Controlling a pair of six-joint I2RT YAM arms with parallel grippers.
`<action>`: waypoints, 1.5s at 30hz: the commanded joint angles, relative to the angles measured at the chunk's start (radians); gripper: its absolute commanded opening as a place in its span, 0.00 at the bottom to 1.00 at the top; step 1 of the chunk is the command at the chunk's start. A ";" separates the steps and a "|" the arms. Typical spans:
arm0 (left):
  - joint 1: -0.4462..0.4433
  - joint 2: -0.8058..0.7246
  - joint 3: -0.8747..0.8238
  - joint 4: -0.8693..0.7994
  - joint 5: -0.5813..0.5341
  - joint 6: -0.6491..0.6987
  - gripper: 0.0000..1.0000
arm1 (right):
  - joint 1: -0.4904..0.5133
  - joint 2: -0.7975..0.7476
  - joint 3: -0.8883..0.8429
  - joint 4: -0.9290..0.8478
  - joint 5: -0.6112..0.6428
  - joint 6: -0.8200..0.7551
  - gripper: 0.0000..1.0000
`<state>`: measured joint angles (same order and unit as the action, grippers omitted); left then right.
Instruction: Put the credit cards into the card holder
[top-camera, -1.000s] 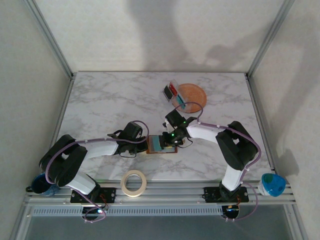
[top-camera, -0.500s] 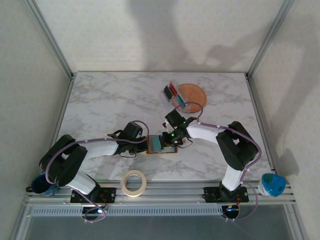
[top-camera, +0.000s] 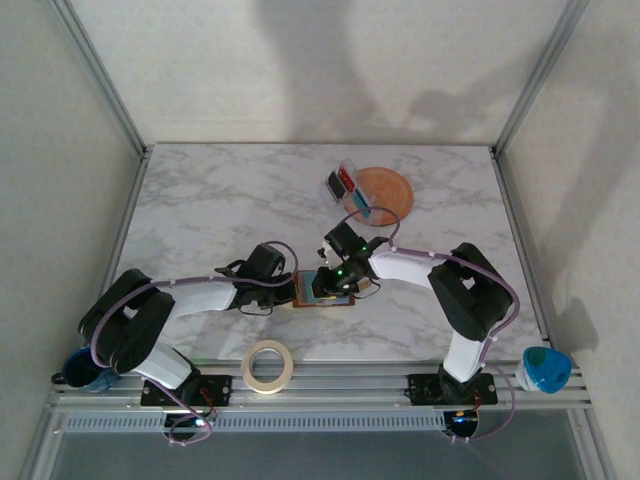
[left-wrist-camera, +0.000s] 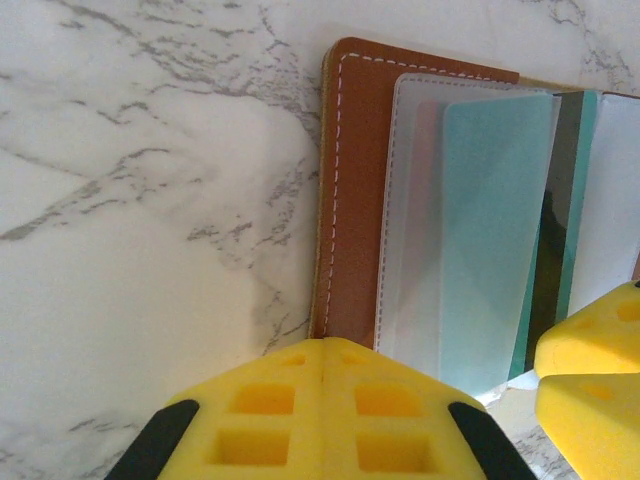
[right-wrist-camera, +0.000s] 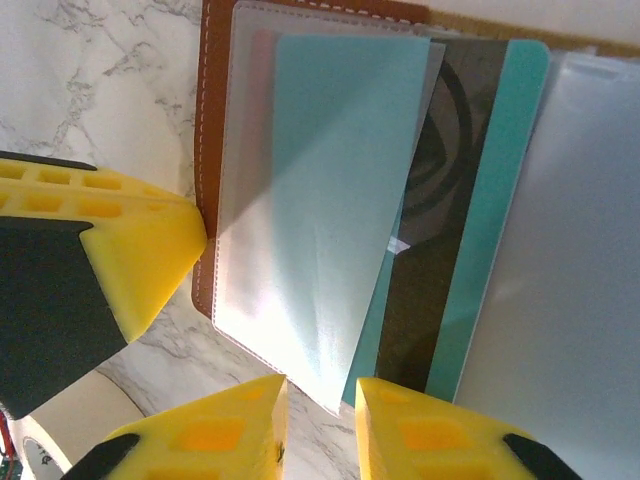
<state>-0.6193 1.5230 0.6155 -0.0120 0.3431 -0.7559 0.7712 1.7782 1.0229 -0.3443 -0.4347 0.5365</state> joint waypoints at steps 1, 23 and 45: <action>-0.008 0.020 0.007 -0.054 -0.016 0.011 0.01 | -0.010 -0.037 0.029 -0.047 0.039 -0.019 0.26; -0.008 0.016 0.002 -0.052 -0.021 0.007 0.01 | -0.036 0.024 0.014 -0.022 0.035 -0.023 0.28; -0.008 0.008 -0.008 -0.048 -0.023 0.005 0.01 | -0.029 -0.032 0.022 -0.055 0.095 -0.032 0.31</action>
<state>-0.6193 1.5230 0.6155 -0.0120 0.3428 -0.7563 0.7338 1.7668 1.0401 -0.3717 -0.3653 0.5091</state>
